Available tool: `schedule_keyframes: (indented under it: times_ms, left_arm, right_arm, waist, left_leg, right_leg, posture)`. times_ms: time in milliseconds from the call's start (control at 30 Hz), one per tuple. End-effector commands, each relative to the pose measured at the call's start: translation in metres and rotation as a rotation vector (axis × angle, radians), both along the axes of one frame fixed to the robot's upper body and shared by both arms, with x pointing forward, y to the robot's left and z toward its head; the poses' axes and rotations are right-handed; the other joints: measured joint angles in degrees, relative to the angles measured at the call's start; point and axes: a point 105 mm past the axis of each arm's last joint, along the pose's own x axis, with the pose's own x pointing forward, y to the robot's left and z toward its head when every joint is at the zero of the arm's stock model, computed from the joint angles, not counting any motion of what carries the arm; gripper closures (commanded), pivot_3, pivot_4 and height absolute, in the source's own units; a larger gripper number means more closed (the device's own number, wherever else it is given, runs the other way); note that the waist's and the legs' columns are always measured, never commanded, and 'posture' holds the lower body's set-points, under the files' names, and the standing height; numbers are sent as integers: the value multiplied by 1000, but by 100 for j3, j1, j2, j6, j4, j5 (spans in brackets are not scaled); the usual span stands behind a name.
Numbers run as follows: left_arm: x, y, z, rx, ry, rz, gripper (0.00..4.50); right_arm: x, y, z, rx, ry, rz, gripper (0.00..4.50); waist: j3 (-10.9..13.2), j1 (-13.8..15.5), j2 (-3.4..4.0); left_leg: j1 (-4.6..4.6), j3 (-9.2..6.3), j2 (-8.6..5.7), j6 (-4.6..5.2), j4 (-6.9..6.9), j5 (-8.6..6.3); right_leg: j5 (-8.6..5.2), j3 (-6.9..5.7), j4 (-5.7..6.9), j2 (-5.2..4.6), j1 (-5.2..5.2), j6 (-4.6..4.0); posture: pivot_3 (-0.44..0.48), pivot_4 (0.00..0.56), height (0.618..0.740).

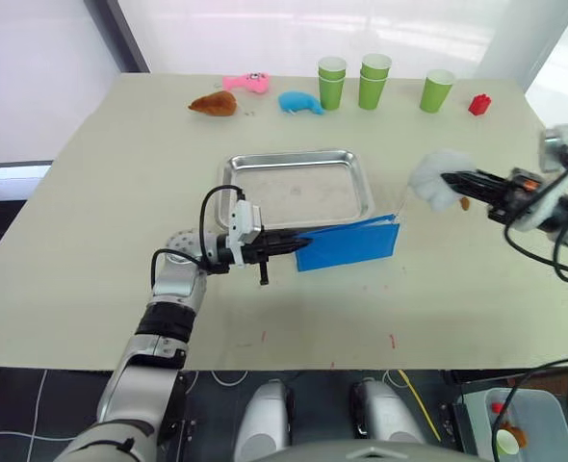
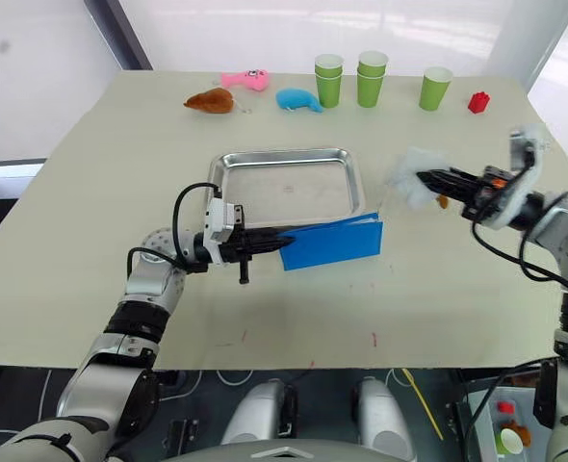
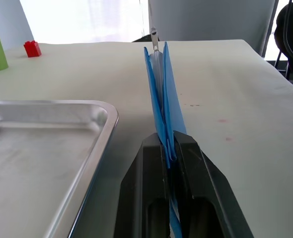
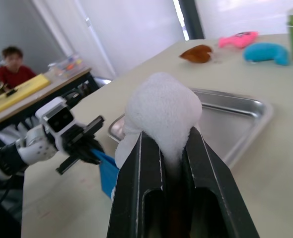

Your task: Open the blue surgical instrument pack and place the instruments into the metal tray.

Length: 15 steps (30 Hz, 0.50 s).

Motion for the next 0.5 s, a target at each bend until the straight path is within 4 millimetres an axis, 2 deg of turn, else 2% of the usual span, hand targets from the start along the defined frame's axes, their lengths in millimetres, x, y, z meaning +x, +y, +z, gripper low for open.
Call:
schedule_keyframes:
  times_ms: [33,167,333,500]
  left_arm:
    - [-1,-4,-11,42,26,-14,4500]
    - [1,-3,-11,44,26,-11,4500]
    - [3,-4,-10,45,23,-11,4500]
    - [5,-2,-8,42,22,-1,4500]
  right_arm:
    - [-9,35,18,-61,-136,122,4449]
    - [-7,67,17,-112,-210,199,4449]
    - [-4,96,12,-157,-293,249,4449]
    - [4,109,8,-192,-370,240,4449]
  waist:
    - [0,-1,0]
    - [0,15,0]
    - [0,9,0]
    - [0,5,0]
  left_leg:
    - [0,0,0,0,0,0]
    - [-9,-7,0,0,2,0]
    - [-12,-11,1,0,2,0]
    - [-14,-12,1,0,3,0]
  right_leg:
    - [0,0,0,0,0,0]
    - [0,-10,-7,0,0,0]
    - [0,-16,-9,0,-2,-1]
    - [0,-18,-10,0,-3,-1]
  posture:
    - [0,150,740]
    - [0,150,740]
    - [0,150,740]
    - [0,150,740]
